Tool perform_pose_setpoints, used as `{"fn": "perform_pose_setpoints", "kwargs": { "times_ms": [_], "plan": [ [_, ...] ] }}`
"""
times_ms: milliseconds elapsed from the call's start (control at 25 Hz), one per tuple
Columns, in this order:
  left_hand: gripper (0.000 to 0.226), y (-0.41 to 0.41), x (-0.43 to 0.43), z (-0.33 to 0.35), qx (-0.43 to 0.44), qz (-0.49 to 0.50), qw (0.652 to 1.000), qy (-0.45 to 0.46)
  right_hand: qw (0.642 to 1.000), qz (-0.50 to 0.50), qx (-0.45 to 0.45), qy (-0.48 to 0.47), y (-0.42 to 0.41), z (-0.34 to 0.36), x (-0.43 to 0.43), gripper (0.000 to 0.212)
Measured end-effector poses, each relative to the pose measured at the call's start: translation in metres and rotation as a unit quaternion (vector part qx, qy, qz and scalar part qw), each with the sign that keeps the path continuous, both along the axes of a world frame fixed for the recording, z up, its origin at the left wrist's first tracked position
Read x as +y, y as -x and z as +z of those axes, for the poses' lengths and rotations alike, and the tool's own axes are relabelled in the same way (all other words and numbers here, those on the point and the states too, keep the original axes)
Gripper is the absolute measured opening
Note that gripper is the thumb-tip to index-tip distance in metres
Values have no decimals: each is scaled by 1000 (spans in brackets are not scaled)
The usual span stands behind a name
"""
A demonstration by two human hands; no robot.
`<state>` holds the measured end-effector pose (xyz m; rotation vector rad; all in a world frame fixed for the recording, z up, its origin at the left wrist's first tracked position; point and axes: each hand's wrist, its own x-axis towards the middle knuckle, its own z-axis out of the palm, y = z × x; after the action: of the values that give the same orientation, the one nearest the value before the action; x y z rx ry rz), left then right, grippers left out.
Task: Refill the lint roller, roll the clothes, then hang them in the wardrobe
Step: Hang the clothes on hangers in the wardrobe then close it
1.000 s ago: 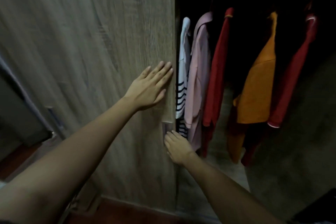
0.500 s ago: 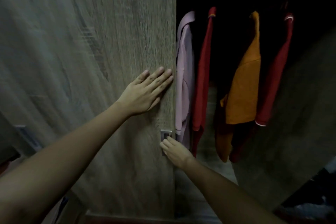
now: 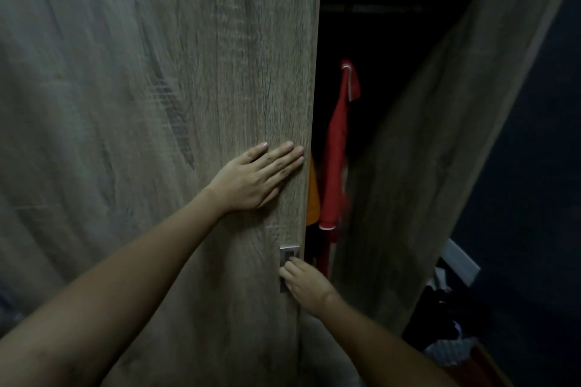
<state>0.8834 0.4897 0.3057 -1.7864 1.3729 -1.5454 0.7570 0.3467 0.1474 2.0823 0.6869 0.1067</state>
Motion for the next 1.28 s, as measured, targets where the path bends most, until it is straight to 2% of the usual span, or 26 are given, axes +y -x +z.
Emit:
{"fn": "perform_pose_setpoints", "kwargs": {
  "times_ms": [360, 600, 840, 1000, 1160, 1280],
  "plan": [
    [59, 38, -170, -1, -6, -10, 1000, 6, 998, -53, 20, -14, 32, 1, -162, 45],
    [58, 54, -241, 0, 11, -22, 1000, 6, 998, -49, 14, -26, 46, 0, -229, 43],
    [58, 63, -273, 0, 17, -26, 999, 11, 998, -64, 2, 3, 50, -11, -263, 43],
    [57, 66, -283, -2, 33, -43, 998, 17, 998, -61, -3, -22, 51, -12, -274, 41],
    [57, 65, -285, -6, 35, -15, 999, 14, 998, -58, 2, -20, 51, -9, -274, 44],
    [59, 71, -288, -7, 57, -18, 997, 46, 988, -85, 44, -117, 59, -1, -271, 43]
  ]
}}
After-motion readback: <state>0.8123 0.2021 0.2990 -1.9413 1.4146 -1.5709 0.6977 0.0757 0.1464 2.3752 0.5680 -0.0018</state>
